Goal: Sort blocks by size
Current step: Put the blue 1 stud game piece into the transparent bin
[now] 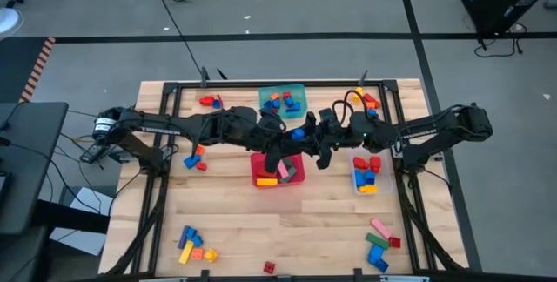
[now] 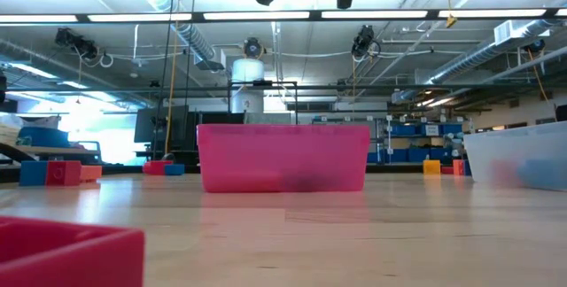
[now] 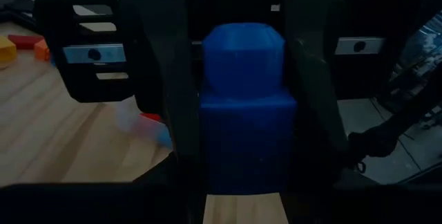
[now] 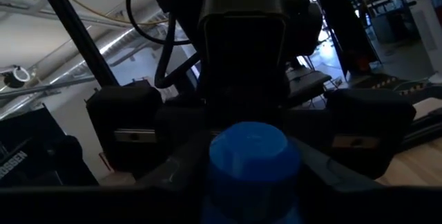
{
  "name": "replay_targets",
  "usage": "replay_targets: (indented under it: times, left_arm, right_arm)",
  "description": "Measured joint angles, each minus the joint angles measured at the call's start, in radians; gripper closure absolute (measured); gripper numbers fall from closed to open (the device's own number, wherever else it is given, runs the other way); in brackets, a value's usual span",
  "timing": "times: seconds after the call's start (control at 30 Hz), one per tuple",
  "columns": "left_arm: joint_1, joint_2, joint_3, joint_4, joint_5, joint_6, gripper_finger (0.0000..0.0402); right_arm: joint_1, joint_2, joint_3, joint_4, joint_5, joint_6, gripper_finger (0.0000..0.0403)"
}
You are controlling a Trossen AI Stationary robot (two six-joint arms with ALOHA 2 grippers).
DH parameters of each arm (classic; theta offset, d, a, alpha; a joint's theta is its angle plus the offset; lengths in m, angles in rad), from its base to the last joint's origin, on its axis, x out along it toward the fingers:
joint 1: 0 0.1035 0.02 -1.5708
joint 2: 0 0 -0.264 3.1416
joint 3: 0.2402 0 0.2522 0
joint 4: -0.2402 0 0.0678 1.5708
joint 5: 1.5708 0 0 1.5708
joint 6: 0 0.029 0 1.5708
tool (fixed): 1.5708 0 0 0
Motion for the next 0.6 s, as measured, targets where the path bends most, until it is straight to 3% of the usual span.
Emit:
replay_targets:
  times: [0.23,0.6]
  left_arm:
    - [0.001,0.0,0.0,-0.004,-0.028,0.007,0.025]
    - [0.005,0.0,0.0,-0.016,-0.07,0.024,0.0157]
  right_arm:
    - [-0.005,0.0,0.0,0.0,-0.006,-0.002,0.0252]
    - [-0.053,-0.07,0.0,-0.103,-0.006,0.006,0.0249]
